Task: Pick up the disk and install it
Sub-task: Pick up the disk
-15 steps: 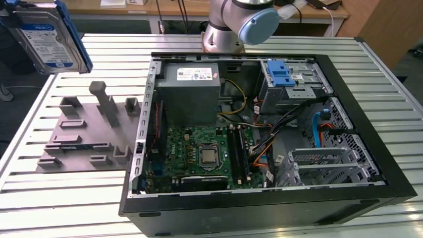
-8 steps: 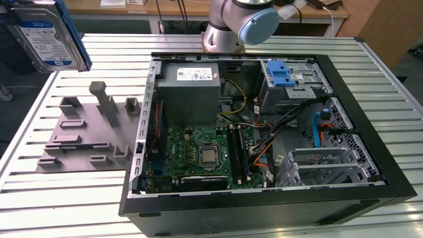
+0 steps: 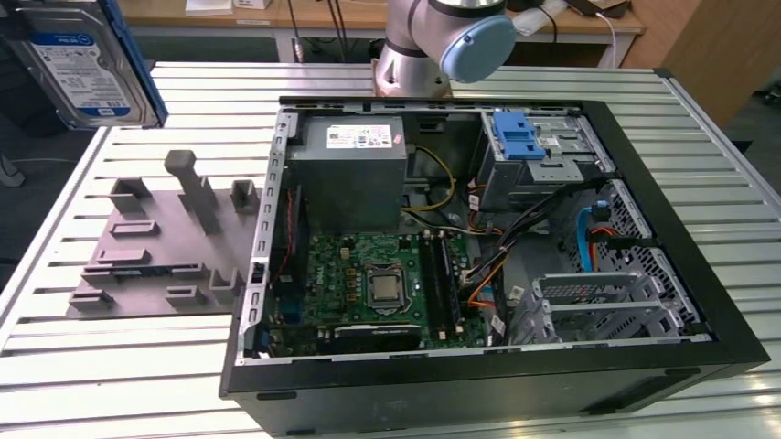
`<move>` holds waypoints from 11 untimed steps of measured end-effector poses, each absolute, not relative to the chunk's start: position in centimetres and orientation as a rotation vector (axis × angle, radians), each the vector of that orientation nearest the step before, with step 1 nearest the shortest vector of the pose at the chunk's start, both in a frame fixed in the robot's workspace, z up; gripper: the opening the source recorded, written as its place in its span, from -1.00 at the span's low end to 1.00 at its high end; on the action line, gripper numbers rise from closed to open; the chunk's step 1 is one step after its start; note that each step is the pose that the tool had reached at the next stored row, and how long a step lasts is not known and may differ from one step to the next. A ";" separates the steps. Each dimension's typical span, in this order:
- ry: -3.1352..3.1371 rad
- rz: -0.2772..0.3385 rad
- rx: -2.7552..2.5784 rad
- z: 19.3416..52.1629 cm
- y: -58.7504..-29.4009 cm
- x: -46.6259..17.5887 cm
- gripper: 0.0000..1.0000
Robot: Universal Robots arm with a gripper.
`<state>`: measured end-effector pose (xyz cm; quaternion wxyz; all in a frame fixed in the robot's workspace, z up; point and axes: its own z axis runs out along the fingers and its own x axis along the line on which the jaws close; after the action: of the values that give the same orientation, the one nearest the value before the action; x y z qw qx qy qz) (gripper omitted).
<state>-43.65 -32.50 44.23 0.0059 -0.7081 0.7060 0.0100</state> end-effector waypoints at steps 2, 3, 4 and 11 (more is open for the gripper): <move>2.210 0.031 -2.216 44.4 -32.5 -43.7 -0.27; 2.210 0.031 -2.216 44.5 -32.5 -43.7 -0.27; 2.210 0.031 -2.216 44.5 -32.5 -43.7 -0.27; 2.209 0.030 -2.216 45.1 -32.5 -43.7 -0.27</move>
<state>-43.67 -32.49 45.09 0.0062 -0.7081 0.7060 0.0097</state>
